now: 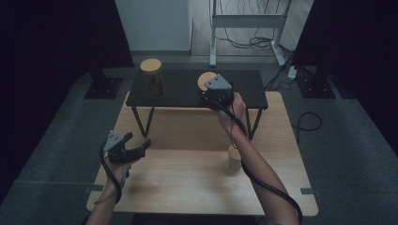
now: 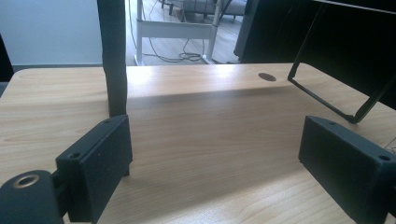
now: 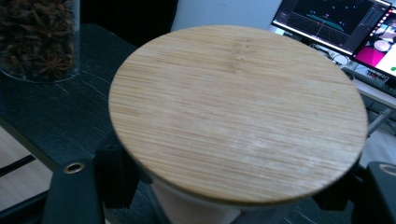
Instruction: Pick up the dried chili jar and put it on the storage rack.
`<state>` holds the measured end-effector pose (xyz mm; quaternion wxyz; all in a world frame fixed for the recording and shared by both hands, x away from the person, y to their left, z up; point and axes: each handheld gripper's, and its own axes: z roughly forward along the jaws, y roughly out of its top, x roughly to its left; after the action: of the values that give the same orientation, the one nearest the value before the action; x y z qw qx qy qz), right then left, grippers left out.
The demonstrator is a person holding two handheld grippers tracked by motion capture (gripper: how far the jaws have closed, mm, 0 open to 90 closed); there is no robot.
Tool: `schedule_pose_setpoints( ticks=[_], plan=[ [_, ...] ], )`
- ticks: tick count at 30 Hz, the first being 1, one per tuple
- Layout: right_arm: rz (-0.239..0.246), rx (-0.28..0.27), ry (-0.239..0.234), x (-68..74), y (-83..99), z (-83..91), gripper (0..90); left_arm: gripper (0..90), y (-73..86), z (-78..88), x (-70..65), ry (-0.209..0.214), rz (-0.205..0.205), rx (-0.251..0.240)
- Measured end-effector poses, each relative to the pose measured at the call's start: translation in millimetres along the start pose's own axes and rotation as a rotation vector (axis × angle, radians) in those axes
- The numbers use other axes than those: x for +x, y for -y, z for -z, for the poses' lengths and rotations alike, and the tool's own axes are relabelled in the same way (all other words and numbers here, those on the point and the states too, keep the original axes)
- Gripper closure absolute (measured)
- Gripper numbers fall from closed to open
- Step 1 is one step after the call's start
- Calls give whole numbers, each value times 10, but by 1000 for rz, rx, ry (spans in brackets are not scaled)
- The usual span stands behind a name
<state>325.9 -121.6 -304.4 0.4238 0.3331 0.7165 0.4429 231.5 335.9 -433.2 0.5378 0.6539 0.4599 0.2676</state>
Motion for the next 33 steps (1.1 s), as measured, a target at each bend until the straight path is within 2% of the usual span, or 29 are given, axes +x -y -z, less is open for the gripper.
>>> schedule_pose_setpoints(
  ticks=[21, 33],
  plan=[
    [-32, 19, 33, -42, 28, -154, 255, 92, -2, 8, -17, 3, -6, 0],
    [-49, 24, 28, -48, 48, -213, 255, 92, 1, 4, -11, 0, -6, 3]
  ],
)
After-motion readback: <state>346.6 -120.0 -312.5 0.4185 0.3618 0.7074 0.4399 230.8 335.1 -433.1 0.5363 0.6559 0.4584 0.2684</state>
